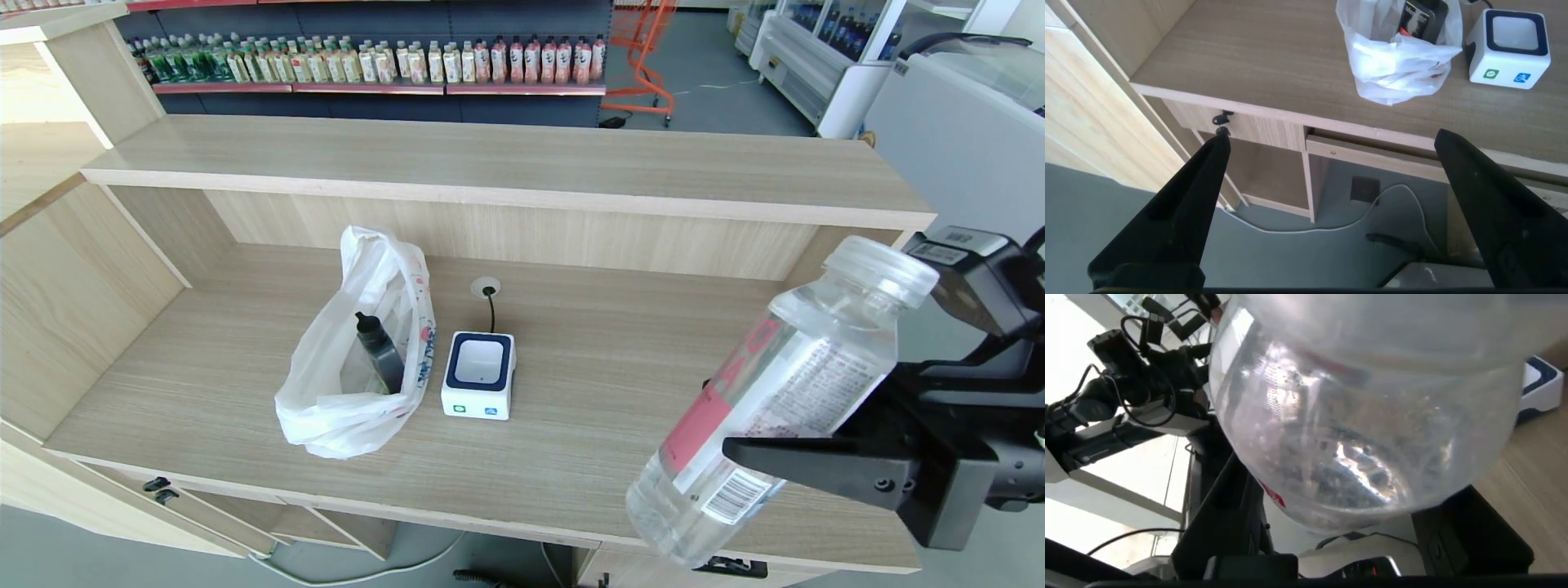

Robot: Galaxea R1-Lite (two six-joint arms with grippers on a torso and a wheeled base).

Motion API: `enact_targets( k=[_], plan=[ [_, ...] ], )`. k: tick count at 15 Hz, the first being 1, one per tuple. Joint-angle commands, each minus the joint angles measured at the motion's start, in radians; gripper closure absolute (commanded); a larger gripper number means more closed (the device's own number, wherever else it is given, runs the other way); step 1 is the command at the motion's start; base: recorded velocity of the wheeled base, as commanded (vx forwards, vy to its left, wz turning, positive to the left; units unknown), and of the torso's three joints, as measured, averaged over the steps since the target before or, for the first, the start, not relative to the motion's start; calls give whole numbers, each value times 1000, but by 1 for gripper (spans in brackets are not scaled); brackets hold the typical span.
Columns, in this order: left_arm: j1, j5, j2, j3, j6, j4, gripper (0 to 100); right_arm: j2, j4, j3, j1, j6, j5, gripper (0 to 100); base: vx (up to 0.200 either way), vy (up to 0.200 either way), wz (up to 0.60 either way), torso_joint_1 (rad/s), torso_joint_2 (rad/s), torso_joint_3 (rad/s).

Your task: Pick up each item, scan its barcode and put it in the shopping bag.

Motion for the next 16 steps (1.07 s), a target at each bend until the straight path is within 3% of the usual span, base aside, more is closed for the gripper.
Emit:
enact_targets(
  k=[1,3,4,6,9,11,16],
  plan=[
    [0,1,0,0,0,0,0,8,-1,46,-103,-217,-135,100,0,0,0,0,0,0],
    [0,1,0,0,0,0,0,7,-1,103,-271,-618,-273,100,0,0,0,0,0,0],
    [0,1,0,0,0,0,0,5,-5,106,-357,-806,-281,100,0,0,0,0,0,0],
    [0,1,0,0,0,0,0,7,-30,109,-421,-906,-280,100,0,0,0,0,0,0],
    [0,1,0,0,0,0,0,28,-65,123,-481,-941,-300,100,0,0,0,0,0,0],
    [0,1,0,0,0,0,0,40,-173,169,-521,-1098,-307,100,0,0,0,0,0,0],
    [0,1,0,0,0,0,0,79,-344,226,-518,-1219,-301,100,0,0,0,0,0,0]
  ],
)
